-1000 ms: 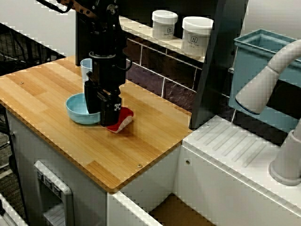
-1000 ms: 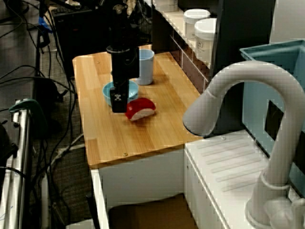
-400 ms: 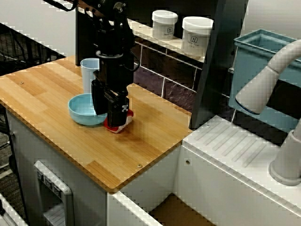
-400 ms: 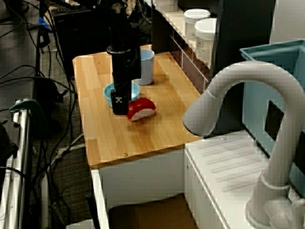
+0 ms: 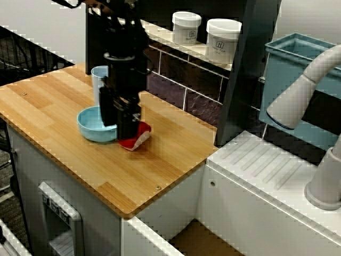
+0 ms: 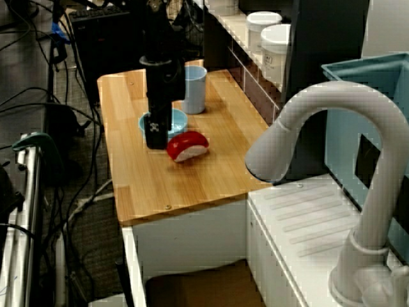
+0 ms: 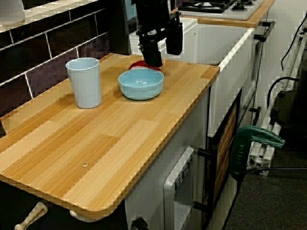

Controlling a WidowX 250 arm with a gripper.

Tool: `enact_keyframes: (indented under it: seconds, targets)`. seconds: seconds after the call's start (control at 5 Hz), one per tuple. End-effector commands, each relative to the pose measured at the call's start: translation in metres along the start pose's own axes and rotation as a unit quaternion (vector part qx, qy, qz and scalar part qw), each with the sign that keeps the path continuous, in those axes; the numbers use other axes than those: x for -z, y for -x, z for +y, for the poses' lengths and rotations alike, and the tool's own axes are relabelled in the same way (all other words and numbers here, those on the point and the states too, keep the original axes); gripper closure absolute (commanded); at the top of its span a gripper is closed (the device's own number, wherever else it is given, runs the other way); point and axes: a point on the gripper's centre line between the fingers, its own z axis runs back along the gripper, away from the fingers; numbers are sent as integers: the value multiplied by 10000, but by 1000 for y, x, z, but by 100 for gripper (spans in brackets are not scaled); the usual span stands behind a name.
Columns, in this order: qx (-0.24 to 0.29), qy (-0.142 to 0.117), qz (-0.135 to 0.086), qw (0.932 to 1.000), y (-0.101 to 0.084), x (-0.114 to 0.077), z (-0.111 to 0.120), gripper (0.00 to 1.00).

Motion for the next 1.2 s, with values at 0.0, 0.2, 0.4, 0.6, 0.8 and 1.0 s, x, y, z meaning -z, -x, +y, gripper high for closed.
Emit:
enact_keyframes:
  seconds: [0.0,0.2,0.4,0.6,0.8,1.0]
  targets:
    - [-123,-221,-430,9988,14,-38,39,0]
    - [-225,-244,-395,9987,22,-40,56,0]
    - [-365,-236,-438,9981,29,-41,71,0]
    - [-531,-197,-476,9973,33,-35,83,0]
    - [-580,-228,-436,9971,30,-27,85,0]
    - [-658,-217,-427,9967,24,-22,87,0]
